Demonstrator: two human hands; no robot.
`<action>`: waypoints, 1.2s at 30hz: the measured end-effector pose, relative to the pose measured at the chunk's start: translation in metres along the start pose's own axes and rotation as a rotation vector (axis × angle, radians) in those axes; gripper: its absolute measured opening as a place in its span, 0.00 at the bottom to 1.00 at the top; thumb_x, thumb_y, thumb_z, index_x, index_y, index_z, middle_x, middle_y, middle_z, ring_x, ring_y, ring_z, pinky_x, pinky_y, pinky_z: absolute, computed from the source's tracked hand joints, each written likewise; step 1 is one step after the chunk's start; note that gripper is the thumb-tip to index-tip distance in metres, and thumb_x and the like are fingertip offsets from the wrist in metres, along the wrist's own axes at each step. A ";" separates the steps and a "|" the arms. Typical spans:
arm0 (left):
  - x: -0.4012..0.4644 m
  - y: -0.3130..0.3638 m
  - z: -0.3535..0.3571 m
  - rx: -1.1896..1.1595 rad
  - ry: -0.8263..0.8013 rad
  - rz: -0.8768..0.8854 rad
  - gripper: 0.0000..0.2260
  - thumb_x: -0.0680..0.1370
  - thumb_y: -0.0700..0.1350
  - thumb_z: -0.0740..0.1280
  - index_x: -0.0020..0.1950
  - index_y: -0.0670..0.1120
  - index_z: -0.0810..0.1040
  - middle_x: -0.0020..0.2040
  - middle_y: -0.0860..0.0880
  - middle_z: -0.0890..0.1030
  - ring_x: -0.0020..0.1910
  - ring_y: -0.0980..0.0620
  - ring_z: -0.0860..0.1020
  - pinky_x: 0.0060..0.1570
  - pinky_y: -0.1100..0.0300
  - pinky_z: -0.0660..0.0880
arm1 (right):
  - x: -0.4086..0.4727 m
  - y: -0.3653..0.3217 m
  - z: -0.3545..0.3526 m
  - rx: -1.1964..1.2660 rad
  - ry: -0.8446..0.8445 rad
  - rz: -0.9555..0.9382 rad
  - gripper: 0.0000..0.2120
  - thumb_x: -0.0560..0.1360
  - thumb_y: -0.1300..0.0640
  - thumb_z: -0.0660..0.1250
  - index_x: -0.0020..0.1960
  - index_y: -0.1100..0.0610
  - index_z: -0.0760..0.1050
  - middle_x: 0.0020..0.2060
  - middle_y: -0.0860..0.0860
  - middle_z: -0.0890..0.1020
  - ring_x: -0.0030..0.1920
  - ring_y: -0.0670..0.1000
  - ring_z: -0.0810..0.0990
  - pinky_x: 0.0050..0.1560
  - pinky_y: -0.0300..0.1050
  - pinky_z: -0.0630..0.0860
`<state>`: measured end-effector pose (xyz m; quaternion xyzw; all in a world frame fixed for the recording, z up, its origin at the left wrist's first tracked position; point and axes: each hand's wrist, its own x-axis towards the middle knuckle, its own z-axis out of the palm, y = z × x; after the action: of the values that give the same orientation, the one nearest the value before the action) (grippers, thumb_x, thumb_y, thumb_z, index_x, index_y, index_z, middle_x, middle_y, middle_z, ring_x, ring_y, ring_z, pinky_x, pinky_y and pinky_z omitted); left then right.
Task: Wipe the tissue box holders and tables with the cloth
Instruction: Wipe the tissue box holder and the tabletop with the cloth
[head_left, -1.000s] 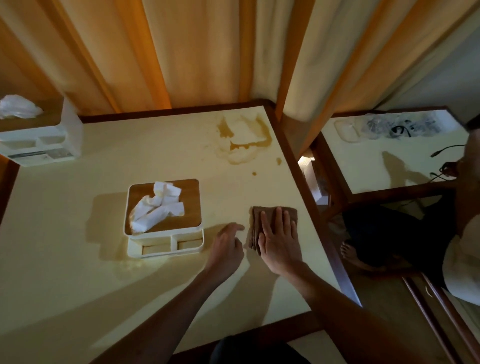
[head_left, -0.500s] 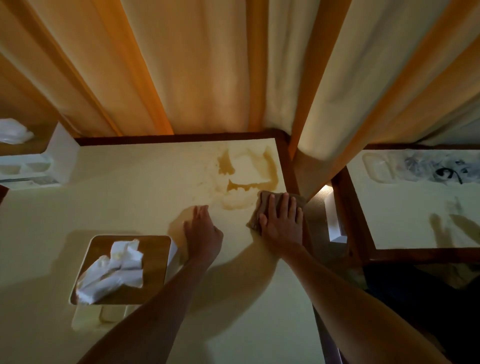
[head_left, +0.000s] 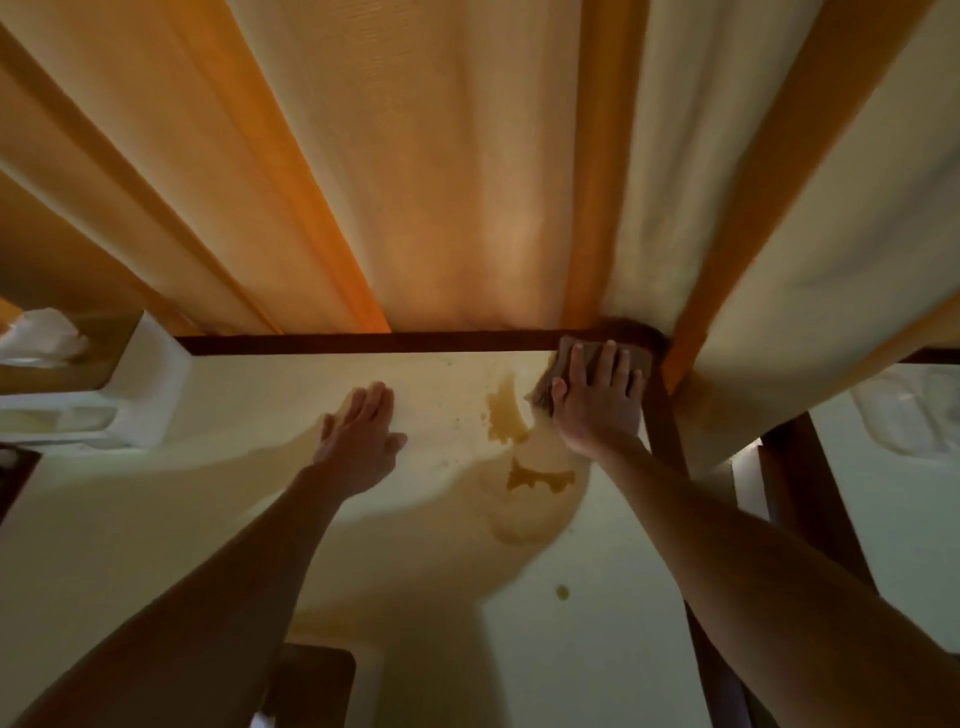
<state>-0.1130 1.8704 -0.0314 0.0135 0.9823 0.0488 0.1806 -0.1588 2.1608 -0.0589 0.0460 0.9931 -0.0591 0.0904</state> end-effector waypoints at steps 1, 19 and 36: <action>0.003 -0.009 -0.001 -0.023 -0.019 0.034 0.32 0.83 0.55 0.58 0.81 0.44 0.46 0.81 0.49 0.44 0.79 0.49 0.45 0.75 0.45 0.51 | 0.009 -0.016 0.001 -0.001 -0.002 -0.038 0.30 0.83 0.42 0.42 0.82 0.53 0.44 0.80 0.63 0.47 0.79 0.65 0.46 0.77 0.64 0.45; -0.007 -0.079 -0.003 -0.070 -0.092 0.096 0.54 0.70 0.66 0.71 0.80 0.41 0.42 0.81 0.45 0.40 0.79 0.49 0.41 0.76 0.51 0.47 | -0.023 0.005 0.013 -0.031 0.046 0.038 0.30 0.83 0.41 0.42 0.82 0.50 0.47 0.80 0.61 0.51 0.79 0.64 0.49 0.78 0.63 0.49; -0.029 -0.057 -0.006 0.057 -0.116 0.223 0.33 0.80 0.53 0.65 0.79 0.42 0.54 0.80 0.44 0.48 0.78 0.44 0.48 0.70 0.41 0.60 | -0.110 0.005 0.025 -0.310 0.068 -0.775 0.27 0.84 0.43 0.41 0.81 0.48 0.55 0.81 0.55 0.53 0.80 0.61 0.47 0.79 0.58 0.47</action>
<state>-0.0891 1.8120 -0.0212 0.1307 0.9636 0.0396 0.2299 -0.0463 2.1539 -0.0631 -0.3433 0.9365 0.0629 0.0346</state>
